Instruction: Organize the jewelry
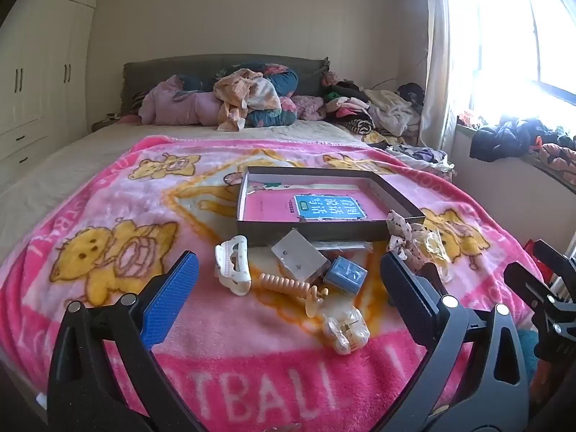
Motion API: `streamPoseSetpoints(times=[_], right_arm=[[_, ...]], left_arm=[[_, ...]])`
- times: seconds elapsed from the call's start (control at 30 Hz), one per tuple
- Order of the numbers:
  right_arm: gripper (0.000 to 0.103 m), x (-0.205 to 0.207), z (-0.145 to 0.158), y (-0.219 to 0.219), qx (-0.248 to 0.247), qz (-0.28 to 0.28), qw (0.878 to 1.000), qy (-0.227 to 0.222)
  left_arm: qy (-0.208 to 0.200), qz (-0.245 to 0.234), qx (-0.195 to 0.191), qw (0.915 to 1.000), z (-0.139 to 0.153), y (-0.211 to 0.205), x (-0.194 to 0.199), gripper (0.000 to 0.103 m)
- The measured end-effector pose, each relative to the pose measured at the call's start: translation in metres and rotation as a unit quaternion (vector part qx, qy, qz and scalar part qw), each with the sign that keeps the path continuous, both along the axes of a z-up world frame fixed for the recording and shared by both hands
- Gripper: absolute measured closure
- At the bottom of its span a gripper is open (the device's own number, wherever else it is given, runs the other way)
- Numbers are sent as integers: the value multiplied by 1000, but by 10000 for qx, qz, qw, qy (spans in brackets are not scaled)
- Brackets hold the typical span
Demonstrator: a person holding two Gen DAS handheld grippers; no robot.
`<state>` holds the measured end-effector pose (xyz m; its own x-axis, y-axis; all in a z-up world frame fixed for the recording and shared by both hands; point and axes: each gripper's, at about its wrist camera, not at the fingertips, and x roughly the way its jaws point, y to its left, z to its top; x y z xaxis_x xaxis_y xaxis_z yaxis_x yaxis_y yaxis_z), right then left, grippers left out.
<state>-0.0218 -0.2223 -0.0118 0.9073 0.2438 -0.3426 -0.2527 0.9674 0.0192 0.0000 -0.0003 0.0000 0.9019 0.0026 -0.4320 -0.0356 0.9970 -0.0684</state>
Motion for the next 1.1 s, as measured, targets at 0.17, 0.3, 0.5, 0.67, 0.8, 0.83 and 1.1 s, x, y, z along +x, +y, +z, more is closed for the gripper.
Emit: streamPoseSetpoints(times=[0.17, 0.3, 0.5, 0.67, 0.8, 0.83, 1.1], right_arm=[[6, -1, 0, 2, -46, 2, 10000, 56], [6, -2, 0, 1, -38, -14, 10000, 43], [6, -4, 2, 1, -66, -8, 10000, 38], [6, -5, 2, 2, -59, -11, 10000, 31], [6, -5, 1, 2, -49, -7, 10000, 28], [6, -5, 1, 1, -52, -7, 10000, 29], [6, -5, 1, 1, -49, -6, 10000, 26]], left_arm=[[1, 8, -17, 10000, 0, 0, 0, 10], [-10, 2, -18, 10000, 0, 0, 0, 10], [-20, 8, -15, 10000, 0, 0, 0, 10], [-32, 1, -16, 10000, -1, 0, 0, 10], [-27, -7, -12, 10000, 4, -5, 3, 10], [-34, 0, -9, 10000, 4, -5, 2, 10], [-27, 3, -6, 10000, 8, -8, 4, 10]])
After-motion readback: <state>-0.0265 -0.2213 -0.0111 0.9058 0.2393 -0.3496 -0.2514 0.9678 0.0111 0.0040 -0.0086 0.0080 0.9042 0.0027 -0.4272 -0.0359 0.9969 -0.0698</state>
